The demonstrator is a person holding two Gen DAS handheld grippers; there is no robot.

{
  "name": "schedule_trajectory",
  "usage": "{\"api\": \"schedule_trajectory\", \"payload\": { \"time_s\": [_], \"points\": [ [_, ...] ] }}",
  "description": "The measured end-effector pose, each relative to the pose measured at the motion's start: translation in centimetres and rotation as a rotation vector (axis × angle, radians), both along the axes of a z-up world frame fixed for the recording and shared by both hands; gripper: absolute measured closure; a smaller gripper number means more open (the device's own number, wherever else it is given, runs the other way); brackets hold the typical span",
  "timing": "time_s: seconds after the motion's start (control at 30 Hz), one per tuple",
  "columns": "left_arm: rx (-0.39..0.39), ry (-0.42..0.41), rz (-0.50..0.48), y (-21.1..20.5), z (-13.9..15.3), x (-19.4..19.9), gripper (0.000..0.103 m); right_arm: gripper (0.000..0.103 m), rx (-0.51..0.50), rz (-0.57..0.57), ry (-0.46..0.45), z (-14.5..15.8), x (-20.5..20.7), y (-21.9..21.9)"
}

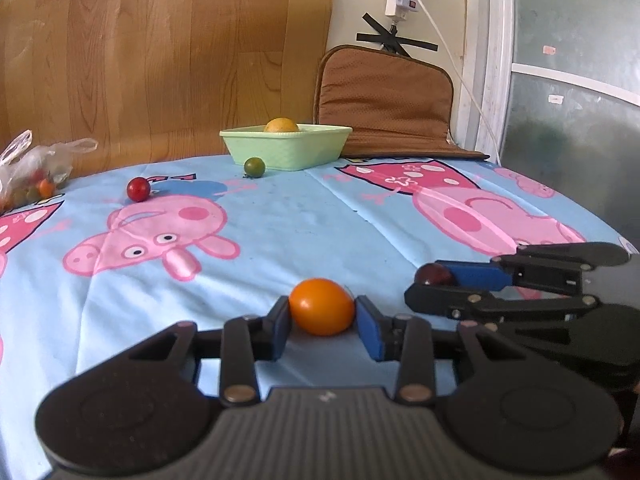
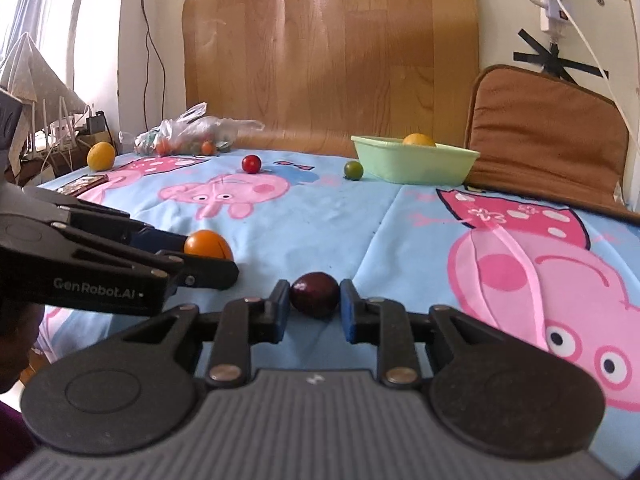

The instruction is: Organize fruits

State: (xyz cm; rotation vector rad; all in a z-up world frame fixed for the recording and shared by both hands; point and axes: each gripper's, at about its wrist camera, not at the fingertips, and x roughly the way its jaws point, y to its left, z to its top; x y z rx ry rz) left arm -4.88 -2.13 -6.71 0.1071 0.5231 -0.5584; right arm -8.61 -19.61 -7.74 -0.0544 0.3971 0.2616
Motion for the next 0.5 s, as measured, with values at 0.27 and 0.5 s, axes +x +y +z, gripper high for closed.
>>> {"api": "schedule_trajectory", "payload": {
  "time_s": [0.27,0.5],
  "points": [
    [-0.002,-0.001,0.000,0.04,0.01,0.00,0.068,0.074,0.016,-0.003,0.001,0.08,0.11,-0.38],
    [-0.002,-0.001,0.000,0.06,0.00,0.01,0.068,0.074,0.016,-0.003,0.000,0.11,0.07,-0.38]
  ]
}}
